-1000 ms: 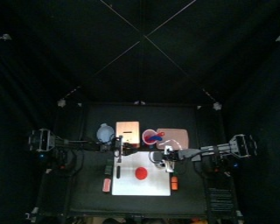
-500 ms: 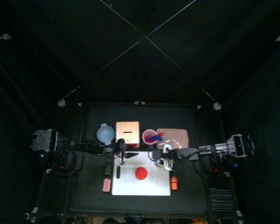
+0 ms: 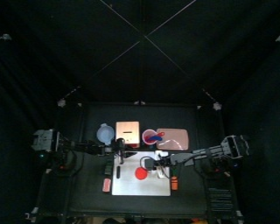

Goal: Get the cutter from the drawer then cut the dough then place the extra dough in the bowl
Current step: Cut the dough

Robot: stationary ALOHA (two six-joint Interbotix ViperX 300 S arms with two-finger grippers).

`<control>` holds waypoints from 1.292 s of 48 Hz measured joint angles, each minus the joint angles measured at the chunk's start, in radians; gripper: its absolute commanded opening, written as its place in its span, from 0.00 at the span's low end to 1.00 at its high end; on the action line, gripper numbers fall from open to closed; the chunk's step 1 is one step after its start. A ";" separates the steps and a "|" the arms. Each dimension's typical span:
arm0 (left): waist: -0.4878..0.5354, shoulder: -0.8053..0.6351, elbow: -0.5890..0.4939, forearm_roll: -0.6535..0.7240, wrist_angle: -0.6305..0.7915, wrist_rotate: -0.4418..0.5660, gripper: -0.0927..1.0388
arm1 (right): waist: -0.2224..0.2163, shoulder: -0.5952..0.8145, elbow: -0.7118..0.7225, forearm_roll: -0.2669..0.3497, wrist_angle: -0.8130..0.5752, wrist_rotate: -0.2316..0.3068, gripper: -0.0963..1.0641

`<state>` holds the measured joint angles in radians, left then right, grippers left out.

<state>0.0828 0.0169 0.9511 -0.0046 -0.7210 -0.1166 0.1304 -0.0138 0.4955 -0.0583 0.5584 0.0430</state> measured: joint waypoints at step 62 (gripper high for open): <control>-0.014 0.000 0.037 -0.017 0.008 0.008 0.66 | -0.003 0.133 -0.094 0.074 -0.089 0.003 0.78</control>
<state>0.0690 0.0169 0.9879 -0.0215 -0.7133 -0.1089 0.1273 0.1197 0.4019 0.0153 0.4694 0.0460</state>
